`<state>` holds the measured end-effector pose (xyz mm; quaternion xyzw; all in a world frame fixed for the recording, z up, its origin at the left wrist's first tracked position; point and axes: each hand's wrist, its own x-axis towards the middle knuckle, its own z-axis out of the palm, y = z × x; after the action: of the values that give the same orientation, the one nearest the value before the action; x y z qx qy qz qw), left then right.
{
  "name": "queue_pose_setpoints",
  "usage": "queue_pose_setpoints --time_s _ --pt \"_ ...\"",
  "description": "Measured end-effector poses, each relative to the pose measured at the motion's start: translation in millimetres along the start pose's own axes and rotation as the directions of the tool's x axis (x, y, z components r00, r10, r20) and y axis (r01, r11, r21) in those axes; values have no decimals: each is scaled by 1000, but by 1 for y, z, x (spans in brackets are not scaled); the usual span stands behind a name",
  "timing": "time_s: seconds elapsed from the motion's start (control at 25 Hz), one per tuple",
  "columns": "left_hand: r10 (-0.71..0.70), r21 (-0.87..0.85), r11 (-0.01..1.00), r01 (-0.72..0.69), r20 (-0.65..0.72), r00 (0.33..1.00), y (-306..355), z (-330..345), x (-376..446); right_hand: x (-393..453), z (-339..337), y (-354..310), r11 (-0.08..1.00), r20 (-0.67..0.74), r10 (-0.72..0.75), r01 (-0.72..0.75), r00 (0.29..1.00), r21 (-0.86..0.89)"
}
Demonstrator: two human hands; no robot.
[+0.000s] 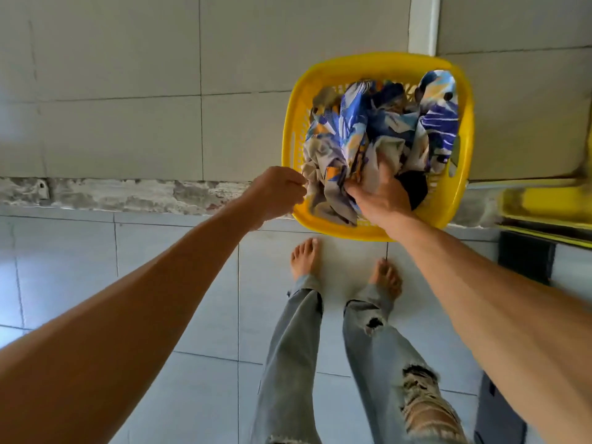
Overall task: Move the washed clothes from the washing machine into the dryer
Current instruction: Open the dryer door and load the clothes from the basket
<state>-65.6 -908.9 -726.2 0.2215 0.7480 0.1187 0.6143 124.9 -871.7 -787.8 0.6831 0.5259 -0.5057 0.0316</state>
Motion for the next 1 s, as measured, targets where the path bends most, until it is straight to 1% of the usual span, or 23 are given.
queue_pose_setpoints --time_s 0.08,0.12,0.16,0.2,0.24,0.28,0.32,0.36,0.4,0.44,0.48,0.52,0.56,0.6,0.64,0.72,0.76,0.8,0.84,0.88,0.92,0.96,1.0 --pt "-19 -67 998 20 21 1000 3 -4 3 8 16 -2 976 -135 134 -108 982 187" --pt "-33 -66 997 36 45 998 9 -4 3 8 19 -2 931 -164 255 -197 953 307" --pt "-48 -62 997 53 71 996 16 -2 1 2 17 -4 855 -143 368 -274 919 440" --pt "-60 -55 996 66 99 993 24 2 -2 -8 11 -8 748 -86 439 -310 895 587" --pt "-73 -71 994 83 122 990 32 7 -4 -23 3 -13 593 -9 459 -299 888 748" --pt "-91 -100 989 106 146 985 39 11 -7 -41 -5 -20 403 71 421 -257 904 878" --pt "-111 -147 979 138 179 978 46 15 -12 -63 -15 -26 196 137 350 -216 927 957" --pt "-124 -198 966 166 208 970 52 19 -14 -83 -24 -28 45 187 268 -206 945 978" --pt "-112 -258 950 177 247 963 55 22 -14 -103 -29 -28 9 221 222 -228 950 974" --pt "-86 -315 931 183 297 951 59 28 -18 -120 -29 -25 46 259 196 -273 946 961" --pt "-57 -370 910 186 332 942 59 35 -22 -135 -29 -23 113 300 206 -327 932 938" --pt "-21 -385 909 159 338 941 61 43 -30 -145 -29 -17 206 307 261 -363 915 909" --pt "30 -358 929 93 322 946 59 51 -37 -152 -32 -11 250 299 272 -367 915 896" --pt "84 -282 959 5 303 949 58 58 -41 -156 -39 -6 271 284 266 -354 921 895" --pt "135 -201 976 -79 283 949 57 64 -47 -158 -49 1 248 281 257 -344 925 906" --pt "185 -93 982 -165 279 942 56 72 -59 -159 -76 16 175 269 287 -326 919 929" --pt "209 -58 978 -200 289 934 55 77 -65 -159 -89 23 142 296 272 -343 916 929" --pt "231 -11 971 -240 323 918 54 82 -72 -159 -98 27 148 313 257 -357 914 922" --pt "238 53 959 -278 379 894 52 88 -82 -157 -100 27 247 293 238 -350 926 904" --pt "227 131 942 -310 433 872 47 95 -93 -154 -97 26 370 259 174 -307 950 877" --pt "200 209 924 -319 448 871 43 101 -103 -154 -95 28 522 161 148 -215 976 825" --pt "176 248 922 -297 414 893 39 103 -106 -154 -94 27 642 28 166 -130 986 755" --pt "164 221 943 -250 346 924 37 101 -108 -159 -96 27 686 -81 197 -78 977 723"
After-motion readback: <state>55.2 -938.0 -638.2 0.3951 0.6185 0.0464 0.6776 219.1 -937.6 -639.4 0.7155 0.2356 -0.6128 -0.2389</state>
